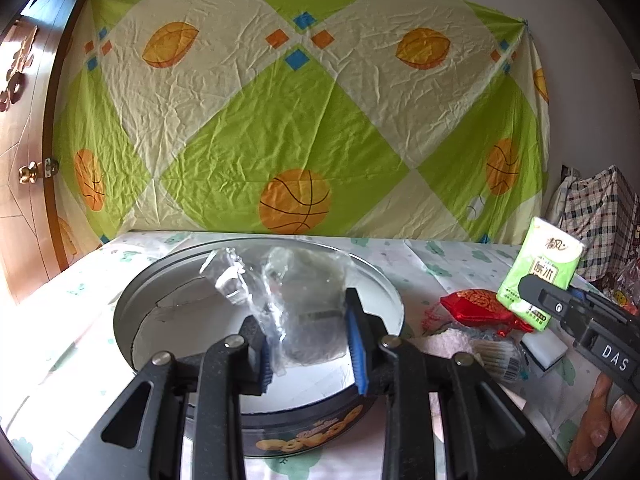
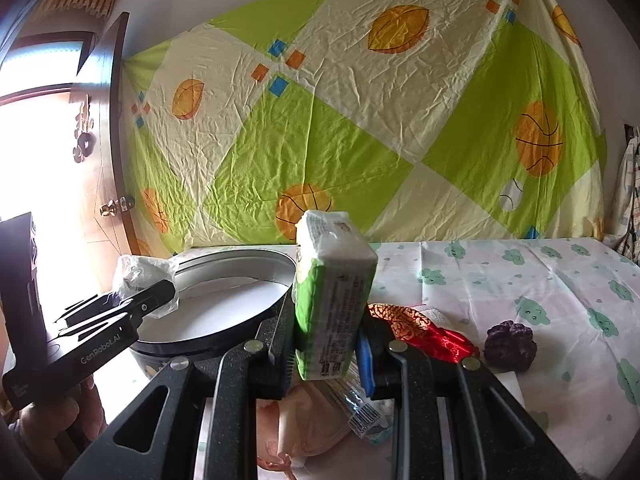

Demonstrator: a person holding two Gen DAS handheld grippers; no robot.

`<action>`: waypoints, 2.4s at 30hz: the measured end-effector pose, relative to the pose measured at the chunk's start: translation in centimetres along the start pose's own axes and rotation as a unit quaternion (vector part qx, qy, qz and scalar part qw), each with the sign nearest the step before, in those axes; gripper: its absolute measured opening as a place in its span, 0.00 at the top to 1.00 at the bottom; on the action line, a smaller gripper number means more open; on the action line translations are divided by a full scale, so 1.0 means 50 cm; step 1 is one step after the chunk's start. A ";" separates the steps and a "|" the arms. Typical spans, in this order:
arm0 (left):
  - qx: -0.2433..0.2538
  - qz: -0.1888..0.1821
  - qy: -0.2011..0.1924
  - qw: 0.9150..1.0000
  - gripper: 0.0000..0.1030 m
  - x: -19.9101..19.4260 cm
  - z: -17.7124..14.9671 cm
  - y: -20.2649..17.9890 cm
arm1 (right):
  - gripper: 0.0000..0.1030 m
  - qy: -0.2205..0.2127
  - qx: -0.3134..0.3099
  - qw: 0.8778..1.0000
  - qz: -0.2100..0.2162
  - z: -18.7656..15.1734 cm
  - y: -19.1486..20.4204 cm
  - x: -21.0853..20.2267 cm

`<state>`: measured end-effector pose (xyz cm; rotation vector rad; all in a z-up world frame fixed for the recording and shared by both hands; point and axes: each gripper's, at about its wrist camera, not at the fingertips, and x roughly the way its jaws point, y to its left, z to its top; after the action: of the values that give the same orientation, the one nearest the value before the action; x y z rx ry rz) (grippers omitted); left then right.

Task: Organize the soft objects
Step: 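Lift the plastic bag with the left gripper while the right gripper lifts the tissue pack, then hold the bag over the black tin with the left gripper while the right brings the tissue pack, then open the left gripper dropping the bag into the tin while the right releases the tissue pack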

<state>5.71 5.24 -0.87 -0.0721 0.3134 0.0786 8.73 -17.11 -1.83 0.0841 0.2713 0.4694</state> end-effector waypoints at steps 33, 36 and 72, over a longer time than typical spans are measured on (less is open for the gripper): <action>-0.027 0.037 0.011 0.999 0.72 0.021 0.009 0.112 | 0.73 0.021 -0.064 0.996 0.056 -0.003 0.162 0.085; -0.027 0.038 0.014 0.999 0.72 0.024 0.010 0.116 | 0.73 0.024 -0.070 0.995 0.060 -0.004 0.173 0.090; 0.005 0.031 0.197 0.980 0.72 0.218 0.101 0.175 | 0.73 0.183 -0.012 0.977 0.106 0.099 0.149 0.320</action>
<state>16.80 15.08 0.02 -0.0683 0.7128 0.1239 20.57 -3.25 0.15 0.0026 0.6229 0.7010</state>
